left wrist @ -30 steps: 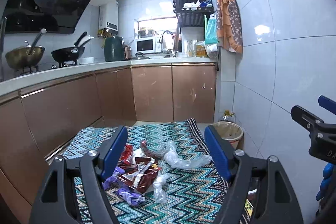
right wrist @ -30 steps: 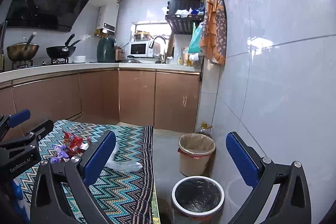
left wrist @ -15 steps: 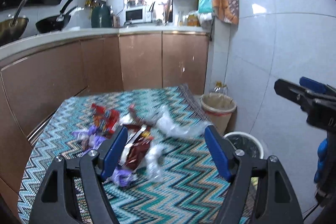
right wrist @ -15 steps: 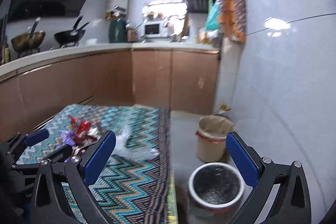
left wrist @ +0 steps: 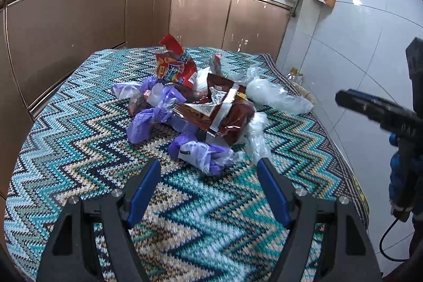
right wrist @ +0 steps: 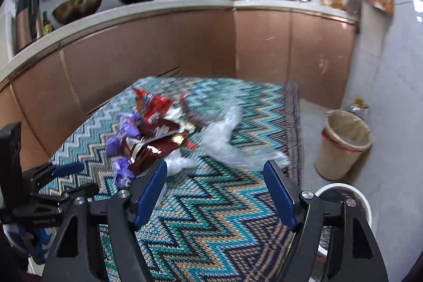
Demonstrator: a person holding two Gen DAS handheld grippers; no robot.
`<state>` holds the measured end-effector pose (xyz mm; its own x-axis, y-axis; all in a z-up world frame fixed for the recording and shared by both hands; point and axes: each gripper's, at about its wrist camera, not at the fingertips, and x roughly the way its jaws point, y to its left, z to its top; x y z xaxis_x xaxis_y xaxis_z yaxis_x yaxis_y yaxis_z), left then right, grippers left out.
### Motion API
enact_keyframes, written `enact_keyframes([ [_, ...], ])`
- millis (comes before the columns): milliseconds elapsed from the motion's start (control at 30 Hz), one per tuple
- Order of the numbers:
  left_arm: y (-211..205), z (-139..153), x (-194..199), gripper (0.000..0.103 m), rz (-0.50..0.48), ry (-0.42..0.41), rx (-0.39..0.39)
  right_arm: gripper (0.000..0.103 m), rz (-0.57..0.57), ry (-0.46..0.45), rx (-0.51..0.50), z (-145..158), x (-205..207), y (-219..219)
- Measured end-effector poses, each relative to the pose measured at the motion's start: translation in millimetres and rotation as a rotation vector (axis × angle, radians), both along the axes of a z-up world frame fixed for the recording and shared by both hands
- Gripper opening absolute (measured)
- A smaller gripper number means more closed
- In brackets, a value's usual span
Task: Collect trash
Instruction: 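Grasp the clear plastic bag with the right tool while the left tool grasps a purple bag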
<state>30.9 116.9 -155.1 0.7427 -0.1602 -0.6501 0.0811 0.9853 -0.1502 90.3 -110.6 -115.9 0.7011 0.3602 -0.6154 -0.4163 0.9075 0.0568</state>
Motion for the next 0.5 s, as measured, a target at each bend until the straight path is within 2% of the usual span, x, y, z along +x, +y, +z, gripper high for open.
enact_keyframes([
  [200,10,-14,31,0.073,0.032,0.064,-0.077,0.059,0.109,0.080,-0.003,-22,10,18],
  [300,13,-20,44,0.071,0.043,0.083,-0.083,0.055,0.140,0.129,0.007,-34,14,24],
  [500,15,-35,64,0.053,0.040,0.156,-0.095,0.049,0.188,0.214,0.063,-48,26,32],
])
